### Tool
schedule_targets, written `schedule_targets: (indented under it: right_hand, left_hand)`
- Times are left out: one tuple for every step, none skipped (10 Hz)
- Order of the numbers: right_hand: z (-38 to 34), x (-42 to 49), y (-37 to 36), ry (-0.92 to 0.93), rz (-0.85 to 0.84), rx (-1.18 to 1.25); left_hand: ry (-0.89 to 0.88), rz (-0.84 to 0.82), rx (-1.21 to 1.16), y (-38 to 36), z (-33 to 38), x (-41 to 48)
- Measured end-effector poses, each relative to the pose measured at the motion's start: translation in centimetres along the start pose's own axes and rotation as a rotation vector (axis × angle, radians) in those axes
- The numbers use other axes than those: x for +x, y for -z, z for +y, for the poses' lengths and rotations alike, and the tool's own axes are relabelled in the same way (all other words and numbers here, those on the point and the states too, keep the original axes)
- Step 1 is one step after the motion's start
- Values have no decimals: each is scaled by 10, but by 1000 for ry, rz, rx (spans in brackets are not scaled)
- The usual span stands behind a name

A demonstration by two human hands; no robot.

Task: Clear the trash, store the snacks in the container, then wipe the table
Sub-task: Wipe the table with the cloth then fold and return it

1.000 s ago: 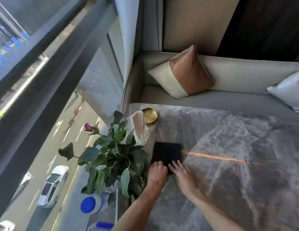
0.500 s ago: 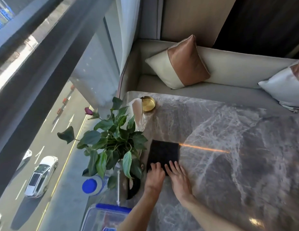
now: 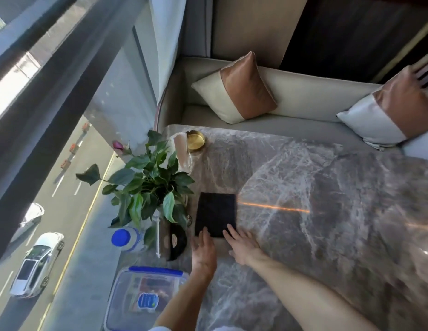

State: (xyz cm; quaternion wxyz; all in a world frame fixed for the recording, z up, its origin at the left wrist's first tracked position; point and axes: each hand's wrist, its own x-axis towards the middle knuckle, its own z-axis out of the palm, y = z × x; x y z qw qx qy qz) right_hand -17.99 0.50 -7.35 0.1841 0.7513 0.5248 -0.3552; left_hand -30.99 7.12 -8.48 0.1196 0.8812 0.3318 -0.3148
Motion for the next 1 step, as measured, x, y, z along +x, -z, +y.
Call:
schedule_targets:
  right_hand:
    - [0,-23,12,32,-16,28]
  left_hand:
    - [8,9,13,10,6,-15]
